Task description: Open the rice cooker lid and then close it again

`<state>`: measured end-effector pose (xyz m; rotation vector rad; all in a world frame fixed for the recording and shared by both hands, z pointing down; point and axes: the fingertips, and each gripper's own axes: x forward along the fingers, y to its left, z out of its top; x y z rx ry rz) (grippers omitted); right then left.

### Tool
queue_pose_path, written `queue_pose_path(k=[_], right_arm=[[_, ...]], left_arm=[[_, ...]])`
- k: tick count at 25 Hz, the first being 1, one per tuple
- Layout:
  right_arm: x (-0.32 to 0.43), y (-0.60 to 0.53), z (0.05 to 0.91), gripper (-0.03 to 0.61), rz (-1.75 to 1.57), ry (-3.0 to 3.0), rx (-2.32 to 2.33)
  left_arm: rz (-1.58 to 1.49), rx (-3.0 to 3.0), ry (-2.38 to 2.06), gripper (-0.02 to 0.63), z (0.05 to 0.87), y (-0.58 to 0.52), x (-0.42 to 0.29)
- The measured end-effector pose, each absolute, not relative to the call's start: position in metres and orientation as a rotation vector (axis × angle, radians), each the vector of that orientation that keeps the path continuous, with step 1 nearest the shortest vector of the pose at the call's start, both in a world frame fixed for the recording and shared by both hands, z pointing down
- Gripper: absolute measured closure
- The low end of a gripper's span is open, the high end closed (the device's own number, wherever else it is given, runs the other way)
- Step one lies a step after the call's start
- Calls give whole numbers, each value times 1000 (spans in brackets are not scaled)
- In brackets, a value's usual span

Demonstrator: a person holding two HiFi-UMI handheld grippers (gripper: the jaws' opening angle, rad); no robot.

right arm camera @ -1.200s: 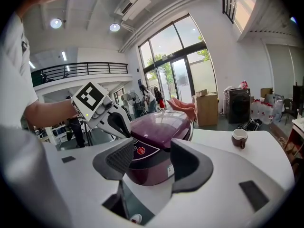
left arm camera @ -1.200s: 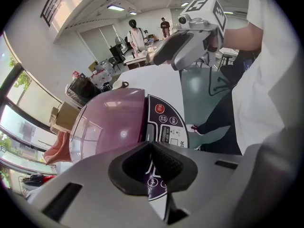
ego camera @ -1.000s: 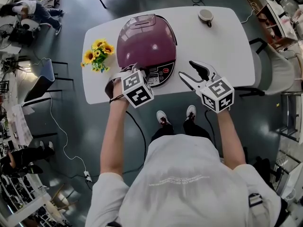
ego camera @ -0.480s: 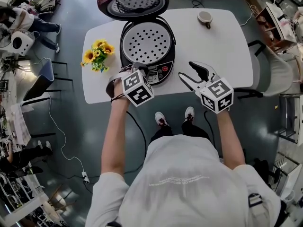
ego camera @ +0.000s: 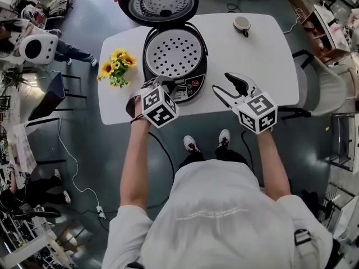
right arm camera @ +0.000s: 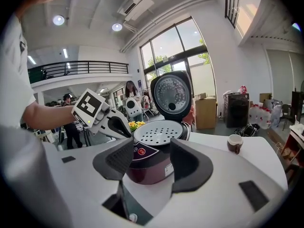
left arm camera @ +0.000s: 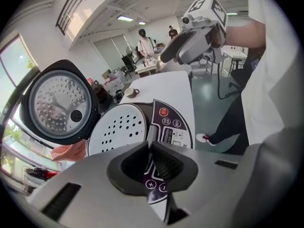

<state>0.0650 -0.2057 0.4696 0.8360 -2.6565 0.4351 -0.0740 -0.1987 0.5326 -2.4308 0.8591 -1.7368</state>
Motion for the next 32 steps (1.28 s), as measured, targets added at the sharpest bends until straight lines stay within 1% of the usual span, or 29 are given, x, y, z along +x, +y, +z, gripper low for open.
queue_pose_path(k=[4, 6, 7, 12, 17, 21, 32], right_arm=[[66, -211, 461, 324, 394, -2660, 837], [67, -215, 454, 324, 368, -2664, 846], [67, -218, 450, 324, 352, -2668, 855], [71, -233, 419, 334, 245, -2702, 928], [74, -246, 386, 339, 149, -2732, 979], [71, -251, 366, 339, 86, -2748, 998], [51, -251, 336, 339, -22, -2778, 995]], left_arm=[[-1466, -2640, 1114, 573, 522, -203, -82], [-1298, -2688, 1259, 534, 509, -209, -88], [-1204, -2700, 1328, 531, 500, -213, -91], [-739, -2689, 1613, 531, 443, -226, -112], [-445, -2605, 1775, 531, 394, -225, -136], [-380, -2489, 1858, 531, 370, -220, -157], [-306, -2393, 1856, 529, 333, -205, -179]])
